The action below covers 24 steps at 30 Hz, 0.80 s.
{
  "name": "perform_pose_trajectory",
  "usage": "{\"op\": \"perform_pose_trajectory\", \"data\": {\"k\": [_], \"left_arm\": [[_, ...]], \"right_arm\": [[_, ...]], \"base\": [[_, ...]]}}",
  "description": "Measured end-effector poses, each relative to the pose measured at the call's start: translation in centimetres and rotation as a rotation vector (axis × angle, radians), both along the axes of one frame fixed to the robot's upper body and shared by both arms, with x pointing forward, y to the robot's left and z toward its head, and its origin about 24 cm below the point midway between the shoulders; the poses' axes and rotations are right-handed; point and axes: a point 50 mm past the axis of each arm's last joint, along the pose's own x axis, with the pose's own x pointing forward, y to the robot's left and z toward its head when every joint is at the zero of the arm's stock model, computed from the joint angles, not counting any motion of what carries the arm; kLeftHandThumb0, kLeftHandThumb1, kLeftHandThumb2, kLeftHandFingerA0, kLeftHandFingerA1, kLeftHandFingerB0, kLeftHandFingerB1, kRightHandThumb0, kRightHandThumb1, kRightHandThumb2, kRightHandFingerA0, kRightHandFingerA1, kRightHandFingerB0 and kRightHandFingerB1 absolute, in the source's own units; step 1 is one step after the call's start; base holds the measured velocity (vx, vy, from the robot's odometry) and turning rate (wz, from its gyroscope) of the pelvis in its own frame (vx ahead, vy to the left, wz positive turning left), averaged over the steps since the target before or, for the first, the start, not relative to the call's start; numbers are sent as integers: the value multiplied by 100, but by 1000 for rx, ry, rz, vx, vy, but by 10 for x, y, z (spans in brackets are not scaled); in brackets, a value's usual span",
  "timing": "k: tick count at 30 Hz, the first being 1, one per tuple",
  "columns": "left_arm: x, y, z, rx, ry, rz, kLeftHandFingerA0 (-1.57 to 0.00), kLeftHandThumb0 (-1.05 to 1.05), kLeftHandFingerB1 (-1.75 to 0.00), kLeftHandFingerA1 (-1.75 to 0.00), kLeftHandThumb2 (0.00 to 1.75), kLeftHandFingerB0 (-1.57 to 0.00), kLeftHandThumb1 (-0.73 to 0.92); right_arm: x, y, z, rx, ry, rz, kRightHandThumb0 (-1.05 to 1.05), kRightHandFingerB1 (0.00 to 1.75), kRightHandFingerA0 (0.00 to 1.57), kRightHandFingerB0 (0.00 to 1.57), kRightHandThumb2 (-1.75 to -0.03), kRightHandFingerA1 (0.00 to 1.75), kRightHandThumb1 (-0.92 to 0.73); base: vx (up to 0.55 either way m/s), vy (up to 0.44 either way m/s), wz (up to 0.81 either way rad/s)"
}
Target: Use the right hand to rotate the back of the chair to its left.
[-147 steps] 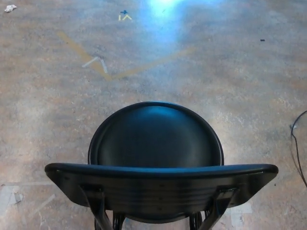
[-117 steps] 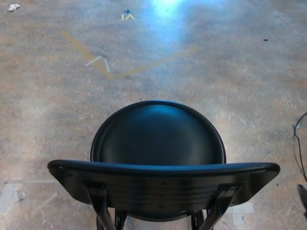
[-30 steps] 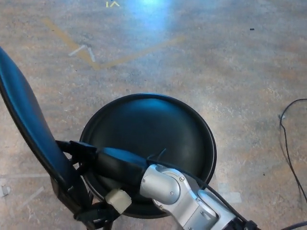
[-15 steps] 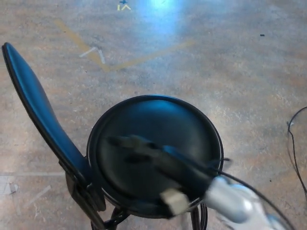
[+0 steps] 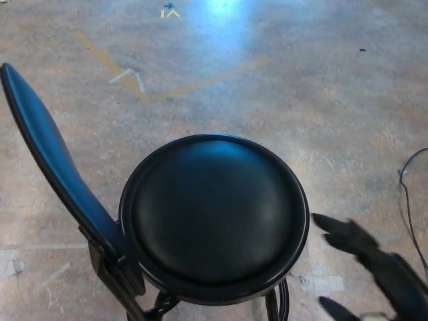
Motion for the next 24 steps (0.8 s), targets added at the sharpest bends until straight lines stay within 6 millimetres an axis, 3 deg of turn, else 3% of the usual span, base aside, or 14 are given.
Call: {"op": "perform_pose_trajectory", "data": {"k": [5, 6, 7, 9, 10, 11, 13, 14, 15, 16, 17, 20, 21, 24], "left_arm": [[-6, 1, -1, 1, 16, 0, -59, -50, -43, -50, 65, -49, 85], [-6, 1, -1, 1, 16, 1, -60, -53, -44, -51, 65, -50, 86], [-7, 1, -1, 1, 16, 0, -62, -50, -45, -53, 65, -51, 84], [-7, 1, -1, 2, 16, 1, -60, -48, -46, -53, 64, -51, 83], [-7, 1, -1, 2, 17, 2, -54, -46, -56, -66, 105, -36, 66], [-7, 1, -1, 2, 17, 3, -58, -51, -45, -53, 65, -49, 80], [-9, 1, -1, 2, 20, 5, -56, -47, -45, -52, 64, -51, 82], [-10, 1, -2, 2, 22, 6, -53, -44, -59, -66, 104, -43, 65], [-11, 1, -2, 2, 24, 7, -58, -47, -43, -51, 64, -49, 81], [-12, 1, -2, 2, 26, 8, -58, -47, -43, -51, 64, -49, 81], [-13, 1, -2, 2, 28, 9, -59, -47, -44, -50, 64, -53, 83], [-15, 2, -3, 2, 34, 11, -61, -51, -46, -51, 65, -57, 83], [-15, 2, -3, 1, 34, 13, -61, -50, -45, -50, 65, -58, 83], [-17, 3, -3, -1, 29, 37, -59, -51, -45, -50, 65, -55, 83]], "right_arm": [[-20, -48, -32, -17, 97, -242, -69, 34, 4, 5, -103, 40, -70], [-20, -49, -33, -17, 100, -247, -32, 47, 2, 0, -112, 49, -62], [-24, -56, -43, -21, 141, -294, -70, 36, 3, 5, -101, 40, -70], [-28, -64, -59, -25, 203, -347, -82, 33, 1, 6, -99, 37, -74], [-30, -67, -65, -25, 231, -365, -83, 35, 5, 5, -101, 40, -74], [-30, -68, -69, -24, 246, -374, -77, 36, 7, 6, -104, 42, -72], [-33, -71, -80, -23, 299, -404, -74, 35, 5, 3, -105, 42, -73], [-34, -73, -88, -23, 335, -424, -74, 38, 11, 2, -103, 45, -71], [-35, -74, -93, -23, 358, -437, -77, 37, 14, 2, -104, 46, -73], [-37, -76, -99, -23, 387, -454, -77, 37, 14, 2, -104, 46, -73], [-39, -77, -103, -22, 413, -468, -35, 47, 0, 0, -110, 48, -54], [-45, -81, -119, -18, 502, -517, -71, 38, 8, 2, -105, 44, -71], [-47, -81, -121, -17, 515, -524, -35, 47, 0, 0, -110, 48, -55], [-58, -85, -134, 3, 608, -588, -35, 47, 0, 0, -111, 48, -55]], "base": [[0, 0, 0], [0, 0, 0], [0, 0, 0], [0, 0, 0], [0, 0, 0], [0, 0, 0], [0, 0, 0], [0, 0, 0], [0, 0, 0], [0, 0, 0], [0, 0, 0], [0, 0, 0], [0, 0, 0], [0, 0, 0]]}}
